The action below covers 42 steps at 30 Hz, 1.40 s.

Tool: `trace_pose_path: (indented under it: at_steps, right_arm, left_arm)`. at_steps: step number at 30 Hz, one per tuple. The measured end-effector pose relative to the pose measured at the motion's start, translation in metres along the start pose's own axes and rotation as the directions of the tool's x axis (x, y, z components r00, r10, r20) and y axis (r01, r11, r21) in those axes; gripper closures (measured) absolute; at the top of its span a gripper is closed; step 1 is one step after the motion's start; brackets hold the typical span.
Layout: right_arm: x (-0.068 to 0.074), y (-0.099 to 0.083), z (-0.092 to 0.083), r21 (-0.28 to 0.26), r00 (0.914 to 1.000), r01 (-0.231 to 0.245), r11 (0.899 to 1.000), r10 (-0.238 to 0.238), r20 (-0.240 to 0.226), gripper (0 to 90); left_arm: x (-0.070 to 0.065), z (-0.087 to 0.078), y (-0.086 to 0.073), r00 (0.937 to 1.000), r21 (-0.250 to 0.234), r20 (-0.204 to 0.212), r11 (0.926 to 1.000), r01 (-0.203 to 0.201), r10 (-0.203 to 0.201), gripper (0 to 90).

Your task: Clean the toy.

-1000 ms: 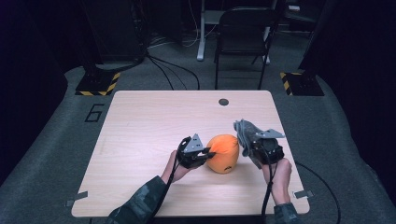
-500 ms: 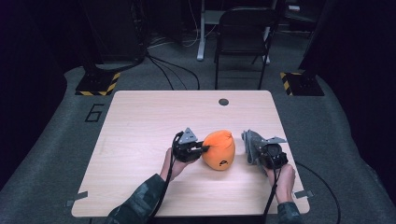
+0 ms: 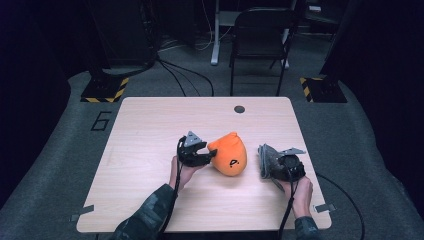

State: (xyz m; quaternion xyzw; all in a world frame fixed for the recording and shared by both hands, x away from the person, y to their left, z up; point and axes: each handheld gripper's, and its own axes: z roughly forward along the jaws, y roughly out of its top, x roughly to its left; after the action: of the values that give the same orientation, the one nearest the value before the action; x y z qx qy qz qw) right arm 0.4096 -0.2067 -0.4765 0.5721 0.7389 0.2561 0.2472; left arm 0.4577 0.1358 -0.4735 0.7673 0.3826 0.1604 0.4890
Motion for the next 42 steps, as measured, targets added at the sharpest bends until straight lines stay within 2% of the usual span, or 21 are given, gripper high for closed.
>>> trace_pose_path:
  at_steps: [4, 5, 6, 8, 13, 20, 22, 27, 31, 34, 37, 38, 40, 42]
  right_arm:
    - [-0.006, -0.001, -0.006, -0.019, 0.9979, -0.033, 0.999, 0.032, -0.057, 17.1]
    - [-0.007, -0.001, -0.008, -0.029, 0.9974, -0.033, 0.999, 0.031, -0.065, 15.7]
    - [-0.008, -0.001, -0.010, -0.043, 0.9965, -0.038, 0.998, 0.034, -0.077, 14.8]
    - [-0.010, -0.002, -0.012, -0.055, 0.9952, -0.036, 0.998, 0.031, -0.092, 13.7]
    - [-0.011, -0.006, -0.018, -0.061, 0.9931, -0.033, 0.998, 0.026, -0.114, 8.7]
    - [-0.012, -0.015, -0.027, -0.059, 0.9924, -0.012, 0.998, 0.004, -0.123, 3.2]
    - [-0.012, -0.018, -0.029, -0.065, 0.9924, -0.008, 0.998, 0.000, -0.123, 2.3]
    - [-0.016, -0.031, -0.028, -0.041, 0.9930, -0.001, 0.999, -0.004, -0.118, 0.6]
    - [-0.020, -0.044, -0.024, -0.018, 0.9924, -0.005, 1.000, 0.003, -0.123, 0.0]
    - [-0.022, -0.053, -0.022, -0.010, 0.9925, 0.000, 1.000, -0.001, -0.122, 0.0]
    - [-0.026, -0.061, -0.021, -0.013, 0.9919, 0.022, 1.000, -0.023, -0.125, 0.0]
    - [-0.027, -0.063, -0.022, -0.012, 0.9925, 0.012, 1.000, -0.014, -0.121, 0.0]
    - [-0.031, -0.068, -0.021, -0.017, 0.9923, 0.017, 1.000, -0.019, -0.123, 0.0]
    - [-0.034, -0.072, -0.020, -0.001, 0.9934, 0.022, 1.000, -0.022, -0.113, 0.0]
  left_arm:
    - [0.009, 0.000, -0.002, 0.9996, 0.005, -0.023, 0.9999, 0.013, -0.013, 34.0]
    - [0.011, 0.000, -0.002, 0.9991, 0.002, -0.031, 0.9996, 0.028, -0.028, 33.0]
    - [0.013, 0.000, -0.002, 0.9988, 0.006, -0.041, 0.9996, 0.027, -0.026, 29.2]
    - [0.017, -0.001, -0.003, 0.9981, 0.006, -0.054, 0.9995, 0.030, -0.030, 27.3]
    - [0.028, -0.009, -0.002, 0.9946, -0.003, -0.092, 0.9989, 0.048, -0.048, 18.6]
    - [0.038, -0.026, -0.006, 0.9927, -0.012, -0.099, 0.9976, 0.068, -0.069, 11.0]
    - [0.040, -0.031, -0.009, 0.9932, -0.001, -0.100, 0.9983, 0.059, -0.058, 7.6]
    - [0.043, -0.047, -0.025, 0.9920, 0.021, -0.124, 0.9995, 0.024, -0.022, 3.7]
    - [0.050, -0.064, -0.042, 0.9871, 0.052, -0.160, 0.9984, 0.023, -0.015, 1.2]
    - [0.057, -0.075, -0.057, 0.9812, 0.101, -0.190, 0.9948, -0.014, 0.033, 0.0]
    - [0.066, -0.084, -0.070, 0.9799, 0.126, -0.198, 0.9920, -0.002, 0.027, 0.0]
    - [0.069, -0.086, -0.074, 0.9786, 0.136, -0.204, 0.9906, -0.002, 0.030, 0.0]
    - [0.075, -0.088, -0.080, 0.9773, 0.156, -0.210, 0.9877, 0.004, 0.029, 0.0]
    - [0.080, -0.087, -0.086, 0.9770, 0.171, -0.212, 0.9850, 0.020, 0.017, 0.1]
